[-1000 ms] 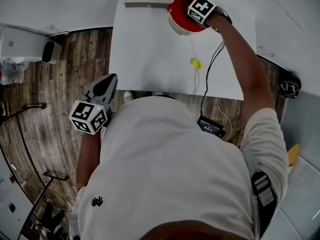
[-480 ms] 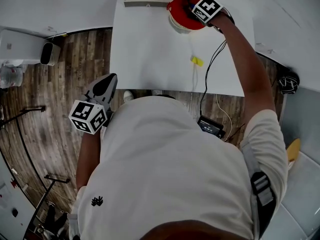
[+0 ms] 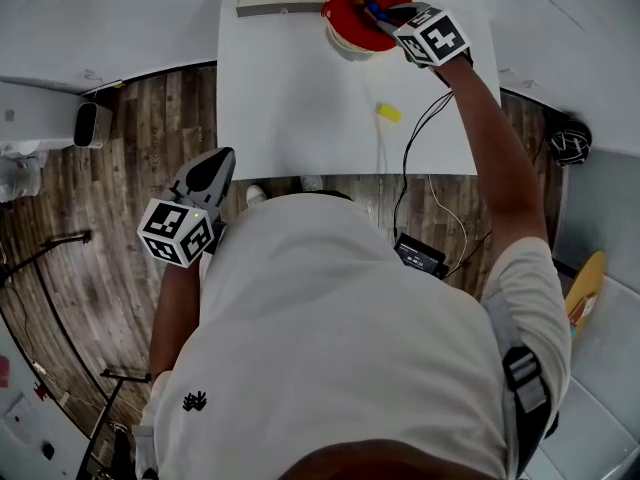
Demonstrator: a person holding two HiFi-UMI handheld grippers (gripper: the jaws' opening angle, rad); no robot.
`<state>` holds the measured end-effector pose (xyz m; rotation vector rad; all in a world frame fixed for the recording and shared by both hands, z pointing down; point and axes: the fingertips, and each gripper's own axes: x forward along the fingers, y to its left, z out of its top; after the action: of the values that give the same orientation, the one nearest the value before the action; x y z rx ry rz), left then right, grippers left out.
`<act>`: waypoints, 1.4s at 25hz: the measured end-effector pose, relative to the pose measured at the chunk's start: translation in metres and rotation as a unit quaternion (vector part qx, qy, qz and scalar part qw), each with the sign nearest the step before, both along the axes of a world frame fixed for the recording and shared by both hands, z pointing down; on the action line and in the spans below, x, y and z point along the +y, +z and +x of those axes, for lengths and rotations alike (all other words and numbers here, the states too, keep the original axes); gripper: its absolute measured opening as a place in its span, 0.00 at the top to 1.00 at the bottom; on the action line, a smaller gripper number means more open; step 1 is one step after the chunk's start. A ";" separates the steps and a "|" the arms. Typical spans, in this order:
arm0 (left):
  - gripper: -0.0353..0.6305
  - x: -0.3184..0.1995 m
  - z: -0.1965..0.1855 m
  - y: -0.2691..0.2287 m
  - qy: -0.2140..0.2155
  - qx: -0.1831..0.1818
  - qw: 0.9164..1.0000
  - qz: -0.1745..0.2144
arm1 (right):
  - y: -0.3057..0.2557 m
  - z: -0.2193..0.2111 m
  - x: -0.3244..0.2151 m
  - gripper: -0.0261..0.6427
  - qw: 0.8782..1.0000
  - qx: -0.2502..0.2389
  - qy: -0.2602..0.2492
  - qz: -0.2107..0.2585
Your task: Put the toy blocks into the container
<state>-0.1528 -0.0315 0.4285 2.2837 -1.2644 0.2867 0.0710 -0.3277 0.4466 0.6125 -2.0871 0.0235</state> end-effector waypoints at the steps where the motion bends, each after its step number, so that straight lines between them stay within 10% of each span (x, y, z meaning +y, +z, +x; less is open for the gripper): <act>1: 0.94 0.001 0.000 0.000 0.006 0.001 1.000 0.000 | -0.006 -0.001 0.007 0.84 1.000 -0.010 0.004 0.009; 22: 0.94 0.020 0.009 0.010 0.116 0.003 0.993 -0.003 | -0.005 -0.014 0.201 0.94 0.978 -0.181 0.103 0.015; 35: 0.94 0.028 0.024 0.026 0.152 0.006 0.988 -0.031 | 0.064 0.007 0.278 0.91 0.974 -0.179 0.131 -0.035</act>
<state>-0.1288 -0.0033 0.4548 2.4168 -0.8851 0.4124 0.0783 -0.0500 0.5110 0.8894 -2.3211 0.3829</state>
